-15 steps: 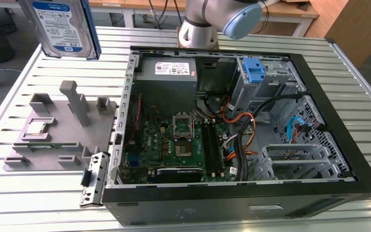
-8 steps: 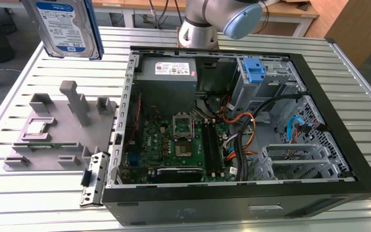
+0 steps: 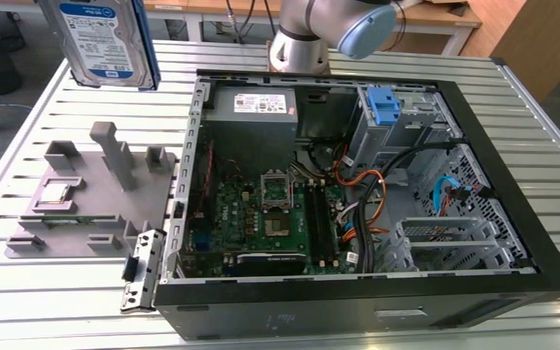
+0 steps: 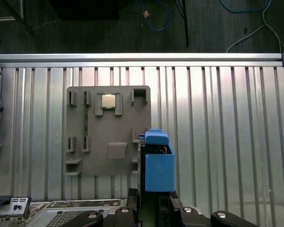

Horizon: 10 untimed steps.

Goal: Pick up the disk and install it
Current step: 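Pick up the disk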

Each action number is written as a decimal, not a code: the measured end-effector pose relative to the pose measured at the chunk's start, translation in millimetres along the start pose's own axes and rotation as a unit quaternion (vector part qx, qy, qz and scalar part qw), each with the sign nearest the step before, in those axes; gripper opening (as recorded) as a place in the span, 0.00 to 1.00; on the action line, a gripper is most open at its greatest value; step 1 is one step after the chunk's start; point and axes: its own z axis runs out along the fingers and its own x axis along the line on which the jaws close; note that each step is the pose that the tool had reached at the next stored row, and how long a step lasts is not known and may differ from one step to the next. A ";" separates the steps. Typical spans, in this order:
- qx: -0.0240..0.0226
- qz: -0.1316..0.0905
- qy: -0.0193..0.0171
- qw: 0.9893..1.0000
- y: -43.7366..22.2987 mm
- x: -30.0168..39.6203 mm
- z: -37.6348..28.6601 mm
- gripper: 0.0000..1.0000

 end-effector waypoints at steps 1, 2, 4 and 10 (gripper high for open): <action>0.000 0.000 0.000 1.000 -0.1 0.0 0.0 0.35; 0.000 0.000 0.000 1.000 -0.1 0.0 0.0 0.35; 0.000 0.000 0.000 1.000 -0.3 0.0 0.0 0.35; 0.000 0.000 0.000 1.000 -0.2 -0.1 -2.0 0.35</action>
